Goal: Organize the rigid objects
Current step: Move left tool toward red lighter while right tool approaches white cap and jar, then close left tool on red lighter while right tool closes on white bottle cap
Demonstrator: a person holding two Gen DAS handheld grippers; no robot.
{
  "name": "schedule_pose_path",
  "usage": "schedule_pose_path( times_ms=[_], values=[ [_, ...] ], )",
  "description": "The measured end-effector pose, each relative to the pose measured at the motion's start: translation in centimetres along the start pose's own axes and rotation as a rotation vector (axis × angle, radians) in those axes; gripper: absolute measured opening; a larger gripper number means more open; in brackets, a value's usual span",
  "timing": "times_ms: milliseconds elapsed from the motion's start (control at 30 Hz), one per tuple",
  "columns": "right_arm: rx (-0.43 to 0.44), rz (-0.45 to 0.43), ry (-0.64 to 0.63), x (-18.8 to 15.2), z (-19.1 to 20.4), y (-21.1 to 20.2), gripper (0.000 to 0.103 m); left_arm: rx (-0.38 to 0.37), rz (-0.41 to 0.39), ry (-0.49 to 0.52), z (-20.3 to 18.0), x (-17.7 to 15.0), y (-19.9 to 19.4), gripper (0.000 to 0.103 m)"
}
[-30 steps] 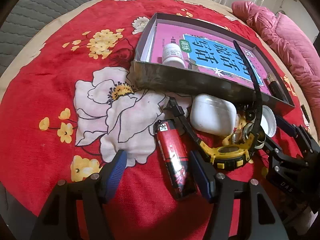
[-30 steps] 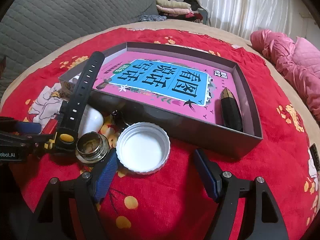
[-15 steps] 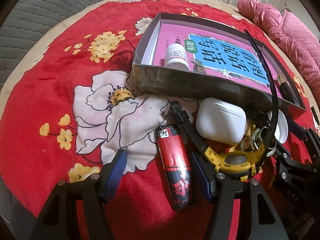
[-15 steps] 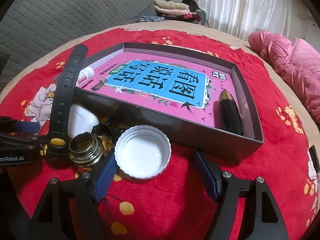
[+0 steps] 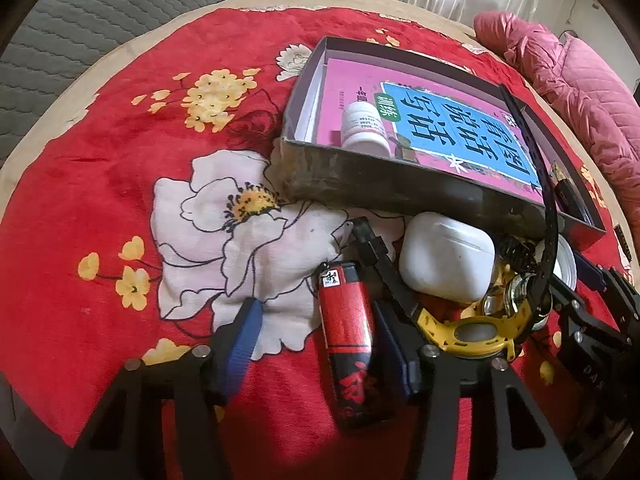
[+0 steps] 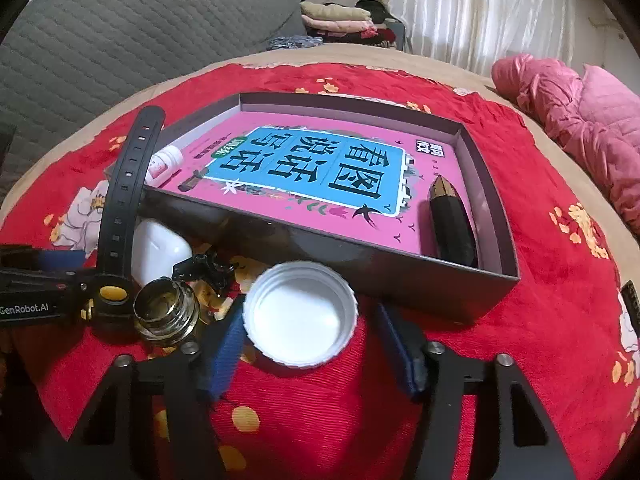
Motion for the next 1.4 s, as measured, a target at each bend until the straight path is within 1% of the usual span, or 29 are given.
schedule_pose_path(
  times_ms=[67, 133, 167, 267, 300, 333, 400, 567, 667, 867, 1133, 1400],
  values=[
    [0.000, 0.002, 0.005, 0.1, -0.2, 0.0, 0.055, 0.003, -0.001, 0.004, 0.1, -0.1, -0.1, 0.049],
    [0.001, 0.003, 0.007, 0.2, -0.3, -0.1, 0.052, -0.001, -0.003, 0.001, 0.3, -0.2, -0.3, 0.042],
    [0.002, 0.005, 0.007, 0.2, -0.3, -0.1, 0.052, -0.005, -0.003, -0.004, 0.5, -0.2, -0.4, 0.041],
    [0.008, 0.005, 0.013, 0.3, -0.3, -0.3, 0.052, -0.018, -0.003, -0.023, 1.1, -0.2, -0.5, 0.031],
    [0.012, 0.003, 0.015, 0.4, -0.3, -0.4, 0.052, -0.022, -0.005, -0.031, 1.3, -0.2, -0.6, 0.026],
    [0.018, -0.002, 0.019, 0.4, -0.4, -0.6, 0.052, -0.027, -0.007, -0.036, 1.5, -0.2, -0.7, 0.023],
    [0.028, -0.015, 0.027, 0.7, -0.4, -1.1, 0.052, -0.044, -0.011, -0.045, 1.7, -0.2, -0.8, 0.023],
    [0.044, -0.045, 0.046, 1.0, -0.6, -2.1, 0.052, -0.060, -0.022, -0.045, 1.6, -0.2, -1.3, 0.023],
    [0.050, -0.056, 0.054, 1.1, -0.7, -2.5, 0.052, -0.061, -0.028, -0.037, 1.4, -0.2, -1.5, 0.023],
    [0.066, -0.072, 0.058, 1.0, -0.6, -3.4, 0.052, -0.087, -0.044, -0.013, 0.5, 0.1, -2.2, 0.023],
    [0.069, -0.109, 0.030, 1.4, -0.1, -4.2, 0.052, -0.097, -0.111, 0.035, -0.5, 0.8, -3.9, 0.023],
    [0.062, -0.166, -0.012, 2.1, 0.7, -5.2, 0.052, -0.080, -0.185, 0.072, -1.1, 1.9, -5.4, 0.023]
  ],
)
Point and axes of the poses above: each gripper's, at about its wrist camera, not at the fingertips, and y roughly the way its jaws point, z to its left, x to its top, the point moved 3 cm from there along y, roughly the way its jaws point, and after that the axes turned 10 degrees about y, right-handed, at the moved point
